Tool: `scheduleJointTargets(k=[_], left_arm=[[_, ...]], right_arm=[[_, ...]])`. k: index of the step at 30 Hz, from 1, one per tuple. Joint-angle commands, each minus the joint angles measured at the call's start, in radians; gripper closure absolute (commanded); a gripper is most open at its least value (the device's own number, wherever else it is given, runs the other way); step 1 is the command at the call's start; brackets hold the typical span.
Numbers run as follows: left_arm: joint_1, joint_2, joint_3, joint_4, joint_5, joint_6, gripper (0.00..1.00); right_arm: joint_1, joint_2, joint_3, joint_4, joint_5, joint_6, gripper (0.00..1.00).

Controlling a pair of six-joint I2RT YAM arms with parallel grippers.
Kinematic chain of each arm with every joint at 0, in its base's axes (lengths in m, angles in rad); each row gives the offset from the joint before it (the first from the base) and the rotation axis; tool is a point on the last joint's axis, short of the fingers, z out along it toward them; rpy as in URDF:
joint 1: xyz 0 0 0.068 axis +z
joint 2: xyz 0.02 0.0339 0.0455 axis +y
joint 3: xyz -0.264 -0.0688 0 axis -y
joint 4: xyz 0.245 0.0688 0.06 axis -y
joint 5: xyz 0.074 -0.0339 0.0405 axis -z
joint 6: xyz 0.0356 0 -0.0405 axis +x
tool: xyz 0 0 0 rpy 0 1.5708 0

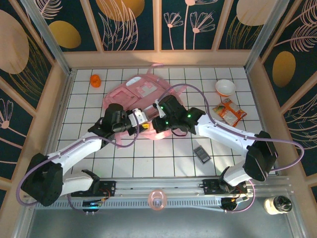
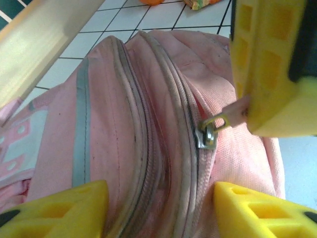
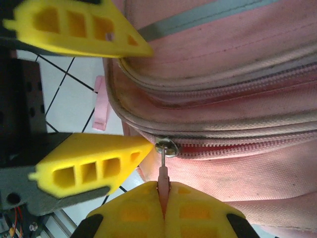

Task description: Pack the student bag

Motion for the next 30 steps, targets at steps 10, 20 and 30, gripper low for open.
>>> scheduleJointTargets(k=[10,20,30], left_arm=[[-0.021,-0.030,-0.016,0.097,0.074,-0.015,1.00],[-0.021,-0.050,-0.009,0.083,0.117,-0.016,1.00],[-0.021,-0.041,0.016,0.090,0.131,-0.027,1.00]], right_arm=[[-0.069,-0.062,-0.130,0.180,-0.088,0.038,1.00],[-0.074,-0.042,-0.163,0.226,-0.074,0.080,0.81],[-0.077,0.002,-0.126,0.204,-0.064,0.073,0.77]])
